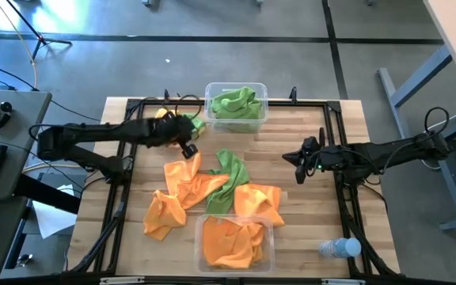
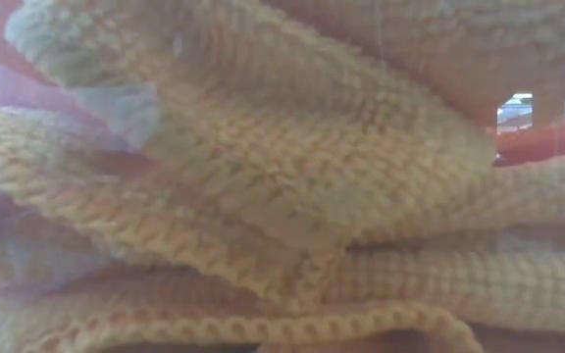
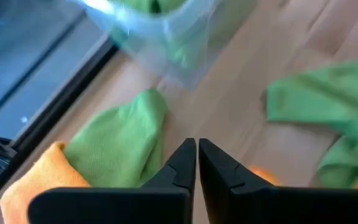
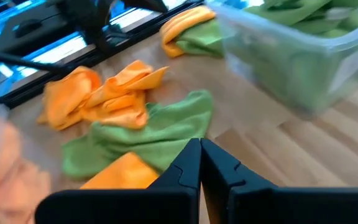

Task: Sort microfiber towel by color & place in baskets
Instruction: Put the green towel into the top transparent bin

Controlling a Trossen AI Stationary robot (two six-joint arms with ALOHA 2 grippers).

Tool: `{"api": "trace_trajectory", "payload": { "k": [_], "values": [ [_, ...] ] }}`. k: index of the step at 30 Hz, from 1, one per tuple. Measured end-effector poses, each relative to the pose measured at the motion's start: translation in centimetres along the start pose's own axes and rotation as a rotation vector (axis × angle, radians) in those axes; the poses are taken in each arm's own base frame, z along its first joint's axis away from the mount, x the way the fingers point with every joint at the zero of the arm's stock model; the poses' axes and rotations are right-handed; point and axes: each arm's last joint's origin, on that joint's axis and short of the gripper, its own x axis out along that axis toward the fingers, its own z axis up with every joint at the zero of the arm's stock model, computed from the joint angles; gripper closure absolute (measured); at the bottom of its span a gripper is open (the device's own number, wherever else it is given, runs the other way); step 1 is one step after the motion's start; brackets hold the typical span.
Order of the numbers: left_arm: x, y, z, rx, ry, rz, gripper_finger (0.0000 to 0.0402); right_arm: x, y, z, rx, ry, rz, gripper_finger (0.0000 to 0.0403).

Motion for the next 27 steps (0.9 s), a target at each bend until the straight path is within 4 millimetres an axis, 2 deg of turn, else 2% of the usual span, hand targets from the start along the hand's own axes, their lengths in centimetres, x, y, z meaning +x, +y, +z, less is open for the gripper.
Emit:
{"api": "trace_trajectory", "payload": {
  "k": [6, 9, 12, 16, 21, 24, 27],
  "values": [
    [4.2, 3.6, -0.2, 0.044, 0.157, -0.009, 0.0337, 0.0, -0.3, 0.2, 0.000, -0.066, -0.110, 0.0403],
    [5.8, 4.9, -0.4, 0.078, 0.198, 0.013, 0.0310, 0.0, -0.4, 0.2, 0.003, -0.082, -0.138, 0.0402],
    [7.3, 5.9, -0.4, 0.100, 0.205, -0.041, 0.0294, 0.0, -0.5, 0.3, 0.003, -0.093, -0.156, 0.0402],
    [9.4, 6.7, -1.1, 0.104, 0.255, -0.131, 0.0292, -0.1, -0.5, 0.3, 0.004, -0.105, -0.177, 0.0402],
    [11.5, 7.1, -2.2, 0.137, 0.339, -0.125, 0.0295, -0.1, -0.6, 0.4, 0.047, -0.129, -0.207, 0.0402],
    [11.9, 7.2, -2.5, 0.144, 0.369, -0.111, 0.0301, -0.1, -0.6, 0.4, 0.048, -0.130, -0.208, 0.0402],
    [11.7, 7.2, -2.5, 0.151, 0.367, -0.110, 0.0336, -0.1, -0.6, 0.4, 0.048, -0.130, -0.208, 0.0402]
  ]
}}
